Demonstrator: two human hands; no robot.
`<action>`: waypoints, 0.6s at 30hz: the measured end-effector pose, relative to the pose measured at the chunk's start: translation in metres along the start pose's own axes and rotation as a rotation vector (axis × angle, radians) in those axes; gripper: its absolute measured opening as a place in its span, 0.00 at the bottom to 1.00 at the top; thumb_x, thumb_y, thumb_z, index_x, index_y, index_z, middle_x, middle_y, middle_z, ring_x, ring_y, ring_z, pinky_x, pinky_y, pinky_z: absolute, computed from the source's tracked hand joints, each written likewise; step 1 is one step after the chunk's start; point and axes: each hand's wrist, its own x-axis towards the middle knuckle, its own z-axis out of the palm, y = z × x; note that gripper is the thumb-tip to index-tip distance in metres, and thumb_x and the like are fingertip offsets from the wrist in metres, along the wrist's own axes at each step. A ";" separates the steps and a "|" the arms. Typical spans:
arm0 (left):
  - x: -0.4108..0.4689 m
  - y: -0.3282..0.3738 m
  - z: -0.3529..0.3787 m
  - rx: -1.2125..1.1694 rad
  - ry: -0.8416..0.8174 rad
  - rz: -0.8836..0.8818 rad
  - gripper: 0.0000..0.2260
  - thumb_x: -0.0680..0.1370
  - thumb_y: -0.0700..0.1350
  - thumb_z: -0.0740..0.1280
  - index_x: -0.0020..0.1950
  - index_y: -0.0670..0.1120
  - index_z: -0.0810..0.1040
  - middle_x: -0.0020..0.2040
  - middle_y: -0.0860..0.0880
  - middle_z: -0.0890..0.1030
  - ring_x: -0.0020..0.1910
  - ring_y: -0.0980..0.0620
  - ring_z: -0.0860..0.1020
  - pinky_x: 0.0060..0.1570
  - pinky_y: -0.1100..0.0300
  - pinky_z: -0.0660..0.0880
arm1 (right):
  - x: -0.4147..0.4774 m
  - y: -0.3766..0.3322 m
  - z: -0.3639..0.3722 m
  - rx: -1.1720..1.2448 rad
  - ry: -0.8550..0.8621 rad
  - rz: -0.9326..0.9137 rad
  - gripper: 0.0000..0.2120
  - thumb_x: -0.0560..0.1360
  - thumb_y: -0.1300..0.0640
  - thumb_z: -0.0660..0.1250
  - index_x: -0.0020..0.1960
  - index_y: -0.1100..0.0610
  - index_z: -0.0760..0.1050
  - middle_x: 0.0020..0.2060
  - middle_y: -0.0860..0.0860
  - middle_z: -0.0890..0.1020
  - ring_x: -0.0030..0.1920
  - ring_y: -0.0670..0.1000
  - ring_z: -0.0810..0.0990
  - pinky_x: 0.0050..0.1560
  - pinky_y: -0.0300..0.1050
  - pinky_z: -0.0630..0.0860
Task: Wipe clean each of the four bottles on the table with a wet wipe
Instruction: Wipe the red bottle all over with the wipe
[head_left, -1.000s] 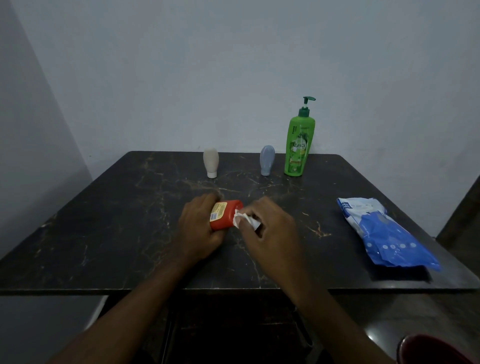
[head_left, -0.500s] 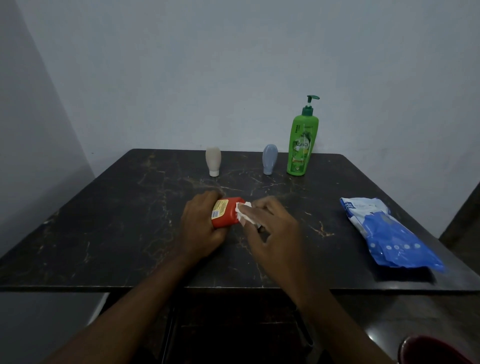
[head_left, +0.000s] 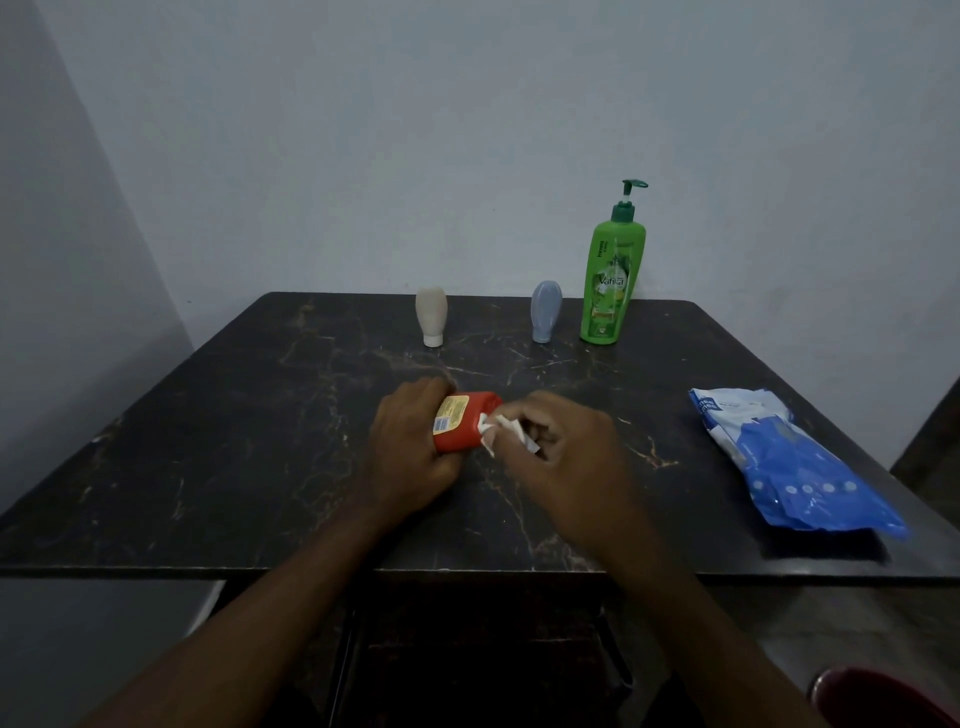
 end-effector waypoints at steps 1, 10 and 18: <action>0.000 -0.001 0.001 0.007 -0.011 0.005 0.27 0.66 0.59 0.71 0.60 0.47 0.76 0.53 0.48 0.81 0.51 0.52 0.77 0.53 0.45 0.78 | 0.002 0.002 -0.001 0.014 0.025 0.029 0.05 0.75 0.53 0.72 0.50 0.53 0.82 0.40 0.43 0.81 0.41 0.40 0.79 0.41 0.29 0.74; 0.001 -0.001 0.001 0.032 -0.018 0.012 0.28 0.66 0.59 0.71 0.60 0.46 0.77 0.53 0.47 0.81 0.51 0.50 0.78 0.53 0.44 0.78 | 0.010 -0.003 0.006 0.032 0.126 0.168 0.02 0.76 0.52 0.70 0.47 0.49 0.79 0.38 0.38 0.78 0.42 0.38 0.80 0.38 0.26 0.74; 0.001 0.002 0.001 0.040 -0.037 0.028 0.27 0.65 0.55 0.74 0.61 0.46 0.77 0.54 0.47 0.82 0.53 0.49 0.78 0.54 0.44 0.77 | 0.009 -0.003 0.013 0.066 0.227 0.277 0.03 0.76 0.56 0.68 0.45 0.52 0.80 0.38 0.44 0.82 0.39 0.40 0.80 0.34 0.28 0.73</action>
